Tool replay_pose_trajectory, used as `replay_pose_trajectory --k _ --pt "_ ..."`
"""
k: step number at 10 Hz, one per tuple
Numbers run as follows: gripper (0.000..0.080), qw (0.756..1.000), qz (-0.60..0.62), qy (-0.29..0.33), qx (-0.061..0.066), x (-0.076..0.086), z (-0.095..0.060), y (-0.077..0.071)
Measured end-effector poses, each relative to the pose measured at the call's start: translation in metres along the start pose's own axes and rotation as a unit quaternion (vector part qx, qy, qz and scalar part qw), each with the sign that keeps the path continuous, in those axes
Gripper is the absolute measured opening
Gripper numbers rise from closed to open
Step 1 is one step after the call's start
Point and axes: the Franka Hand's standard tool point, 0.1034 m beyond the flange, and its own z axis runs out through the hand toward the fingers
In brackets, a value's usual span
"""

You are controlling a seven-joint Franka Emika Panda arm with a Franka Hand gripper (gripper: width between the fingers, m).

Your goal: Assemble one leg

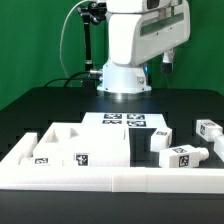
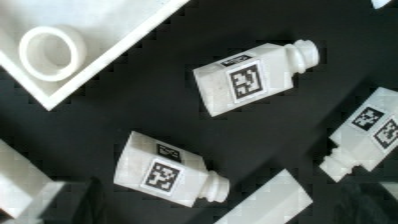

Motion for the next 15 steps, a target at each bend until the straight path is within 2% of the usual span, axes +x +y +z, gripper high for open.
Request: replay_pose_trajectory --k 4,5,6,7,8,9,12,14,15 --pt "0.065 1.0 0.001 0.0 0.001 -0.001 0.001 0.0" --pt "0.065 1.0 0.026 -0.004 0.005 -0.006 0.007 -0.001" --pt "0.065 0.999 0.042 -0.006 0.007 -0.011 0.017 0.003" --pt "0.065 0.999 0.043 0.004 -0.008 -0.011 0.028 0.012" --pt "0.065 0.999 0.047 0.01 -0.015 -0.016 0.046 0.019" --pt "0.065 0.999 0.051 0.009 -0.012 -0.02 0.057 0.022" --pt "0.065 0.998 0.069 0.009 -0.011 -0.019 0.057 0.022" --pt "0.065 0.988 0.154 0.01 -0.009 -0.019 0.058 0.021" --pt "0.065 0.973 0.23 0.015 -0.017 -0.019 0.061 0.018"
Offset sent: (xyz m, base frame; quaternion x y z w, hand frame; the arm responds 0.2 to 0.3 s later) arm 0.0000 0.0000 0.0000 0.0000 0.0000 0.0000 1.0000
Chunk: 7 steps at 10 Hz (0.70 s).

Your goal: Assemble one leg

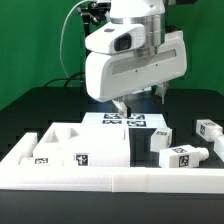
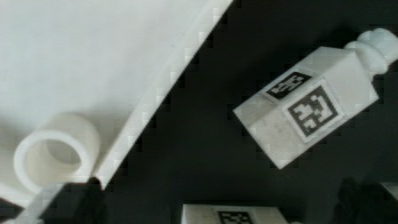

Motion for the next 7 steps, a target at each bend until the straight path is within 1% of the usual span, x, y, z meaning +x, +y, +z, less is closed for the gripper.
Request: replay_pose_trajectory --k 1,2,3,6,7 --pt "0.065 0.997 0.073 -0.004 0.003 -0.003 0.0066 -0.0048" --pt "0.065 0.991 0.132 -0.007 0.004 -0.0011 0.0114 -0.0074" --pt "0.065 0.989 0.151 -0.006 0.004 0.0002 0.0134 -0.0077" --pt "0.065 0.971 0.238 -0.005 0.008 0.0014 0.0132 -0.0099" --pt "0.065 0.961 0.277 -0.005 0.011 0.002 0.0136 -0.0112"
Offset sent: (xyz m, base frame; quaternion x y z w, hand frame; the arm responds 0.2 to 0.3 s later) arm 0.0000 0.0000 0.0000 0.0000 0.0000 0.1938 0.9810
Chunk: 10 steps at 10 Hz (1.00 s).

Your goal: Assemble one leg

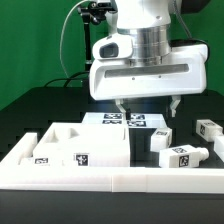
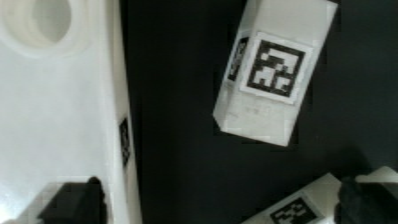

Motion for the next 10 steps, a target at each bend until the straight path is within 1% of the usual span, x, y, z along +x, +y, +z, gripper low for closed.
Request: replay_pose_trajectory --k 1,2,3,4,6,7,8,9,10 --pt "0.065 0.998 0.056 -0.011 -0.001 -0.004 0.005 -0.001" --pt "0.065 0.996 0.086 -0.015 0.0 -0.004 0.012 -0.003" --pt "0.065 0.996 0.086 -0.021 -0.001 -0.007 0.021 -0.004" --pt "0.065 0.997 0.078 -0.026 -0.001 -0.007 0.026 -0.004" --pt "0.065 0.997 0.075 -0.032 -0.001 -0.009 0.026 -0.004" --pt "0.065 0.995 0.072 -0.067 -0.002 -0.014 0.026 -0.003" --pt "0.065 0.991 0.076 -0.106 0.0 -0.015 0.026 -0.004" --pt "0.065 0.985 0.095 -0.144 0.007 -0.014 0.026 -0.007" --pt "0.065 0.979 0.095 -0.182 0.007 -0.012 0.027 -0.009"
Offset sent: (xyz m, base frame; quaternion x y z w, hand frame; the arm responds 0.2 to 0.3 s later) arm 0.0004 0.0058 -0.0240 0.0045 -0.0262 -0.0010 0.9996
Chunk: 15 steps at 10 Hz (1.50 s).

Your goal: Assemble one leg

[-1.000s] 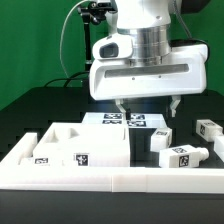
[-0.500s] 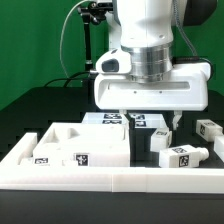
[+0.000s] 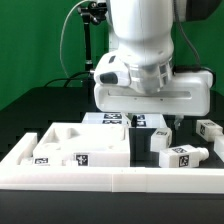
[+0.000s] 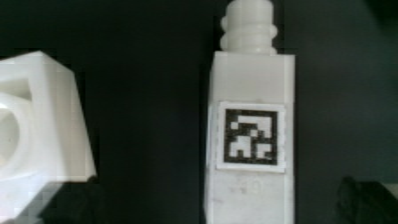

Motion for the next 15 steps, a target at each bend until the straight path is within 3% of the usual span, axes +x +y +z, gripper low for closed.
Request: replay_pose_trajectory --k 1,4,5,8,9,10,14,15 --pt "0.065 1.0 -0.013 -0.011 0.002 0.004 -0.002 0.0" --pt "0.065 0.99 -0.014 -0.138 -0.003 -0.01 0.001 -0.001" --pt "0.065 0.988 -0.015 -0.153 -0.002 -0.001 0.003 -0.003" --pt "0.065 0.966 -0.015 -0.258 -0.015 -0.01 0.014 -0.005" --pt "0.065 0.961 -0.019 -0.277 -0.016 -0.004 0.019 -0.006" --pt "0.065 0.966 -0.023 -0.256 -0.013 0.006 0.022 -0.01" --pt "0.065 0.965 -0.055 -0.254 -0.023 0.004 0.03 -0.014" --pt "0.0538 0.965 -0.057 -0.254 -0.022 0.004 0.03 -0.014"
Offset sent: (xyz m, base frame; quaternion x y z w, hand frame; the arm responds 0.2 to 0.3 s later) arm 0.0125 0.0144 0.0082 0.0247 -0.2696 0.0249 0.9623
